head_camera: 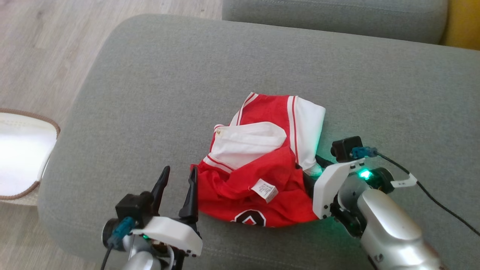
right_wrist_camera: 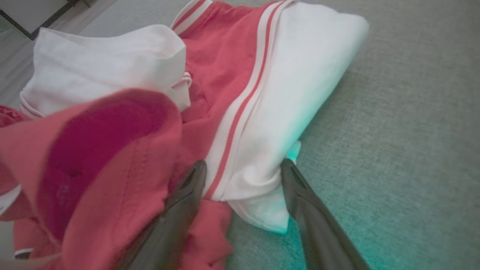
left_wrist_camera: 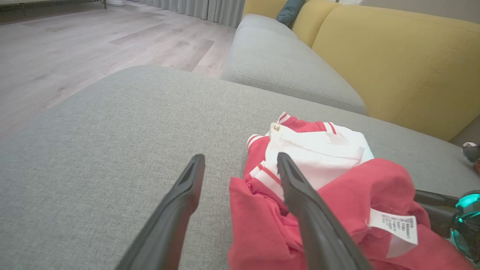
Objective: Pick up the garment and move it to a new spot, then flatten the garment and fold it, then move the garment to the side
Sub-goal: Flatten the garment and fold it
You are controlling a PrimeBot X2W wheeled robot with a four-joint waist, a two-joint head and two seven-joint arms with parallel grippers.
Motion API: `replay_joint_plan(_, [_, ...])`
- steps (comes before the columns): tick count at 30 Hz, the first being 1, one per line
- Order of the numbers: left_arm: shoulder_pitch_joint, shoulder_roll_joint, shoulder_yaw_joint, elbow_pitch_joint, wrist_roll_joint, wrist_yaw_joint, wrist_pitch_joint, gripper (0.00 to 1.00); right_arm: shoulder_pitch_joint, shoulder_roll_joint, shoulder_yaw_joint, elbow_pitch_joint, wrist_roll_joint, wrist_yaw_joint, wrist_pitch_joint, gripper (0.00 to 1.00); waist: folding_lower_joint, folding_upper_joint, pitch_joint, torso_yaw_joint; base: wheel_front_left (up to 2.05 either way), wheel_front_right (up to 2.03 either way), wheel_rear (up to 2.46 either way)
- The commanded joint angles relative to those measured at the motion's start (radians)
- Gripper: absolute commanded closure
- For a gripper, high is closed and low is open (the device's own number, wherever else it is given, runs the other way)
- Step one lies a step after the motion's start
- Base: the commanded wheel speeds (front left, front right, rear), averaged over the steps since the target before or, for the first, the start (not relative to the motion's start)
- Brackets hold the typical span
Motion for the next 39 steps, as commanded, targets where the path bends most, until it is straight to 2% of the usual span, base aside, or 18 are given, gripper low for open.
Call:
replay_joint_plan(1, [-0.047,-0.005,0.040,-0.028,0.012,-0.004,-0.011,0.00,-0.050,-0.010,0.038,-0.022,0.031,0.007,-0.004,0.53,0.0000,0.0000,0.003,0.005,0.00,0.00,0.00])
replay_joint_plan(2, [-0.047,-0.005,0.040,-0.029,0.013,-0.004,-0.011,0.00,-0.056,-0.017,0.047,-0.020,0.042,0.007,-0.010,0.74,0.0000,0.0000,0.005,0.007,0.00,0.00,0.00])
replay_joint_plan(3, [-0.047,-0.006,0.041,-0.030,0.014,-0.004,-0.011,0.00,-0.063,-0.024,0.054,-0.018,0.050,0.007,-0.016,1.00,0.0000,0.0000,0.006,0.009,0.00,0.00,0.00])
replay_joint_plan(8, [-0.047,-0.009,0.048,-0.038,0.018,-0.003,-0.012,0.00,-0.129,-0.084,0.052,-0.009,0.046,0.007,-0.073,1.00,0.0000,0.0000,0.018,0.008,0.00,0.00,0.00])
replay_joint_plan(13, [-0.048,-0.017,0.053,-0.052,0.025,-0.003,-0.012,0.00,-0.233,-0.179,-0.007,0.002,-0.022,0.007,-0.114,1.00,0.0000,0.0000,0.037,0.010,0.00,0.00,0.00])
replay_joint_plan(16, [-0.049,-0.022,0.052,-0.055,0.028,-0.006,-0.012,0.00,-0.274,-0.213,-0.032,0.009,-0.055,0.007,-0.118,1.00,0.0000,0.0000,0.046,0.017,0.00,0.00,0.00])
replay_joint_plan(23, [-0.069,-0.045,0.049,-0.064,0.043,-0.024,-0.012,0.00,-0.453,-0.301,-0.053,0.065,-0.190,0.007,-0.118,1.00,0.0000,0.0000,0.095,0.069,0.00,0.00,0.00])
replay_joint_plan(29, [-0.087,-0.064,0.046,-0.066,0.057,-0.035,-0.012,0.00,-0.598,-0.329,-0.083,0.182,-0.314,0.007,-0.187,1.00,0.0000,0.0000,0.145,0.129,0.00,0.00,0.00])
replay_joint_plan(30, [-0.089,-0.067,0.049,-0.067,0.058,-0.037,-0.012,0.00,-0.615,-0.325,-0.091,0.200,-0.337,0.007,-0.212,0.82,0.0000,0.0000,0.153,0.135,0.00,0.00,0.00])
replay_joint_plan(31, [-0.090,-0.069,0.051,-0.066,0.060,-0.039,-0.012,0.00,-0.626,-0.317,-0.100,0.223,-0.353,0.007,-0.230,0.24,0.0000,0.0000,0.158,0.139,0.00,0.00,0.00])
replay_joint_plan(32, [-0.090,-0.071,0.054,-0.066,0.062,-0.039,-0.012,0.00,-0.633,-0.305,-0.112,0.248,-0.363,0.007,-0.243,0.00,0.0000,0.0000,0.162,0.141,0.00,0.00,0.00])
replay_joint_plan(39, [-0.085,-0.080,0.078,-0.063,0.074,-0.045,-0.012,0.00,-0.638,-0.226,-0.184,0.335,-0.379,0.007,-0.390,0.00,0.0000,0.0000,0.163,0.100,0.00,0.00,0.00])
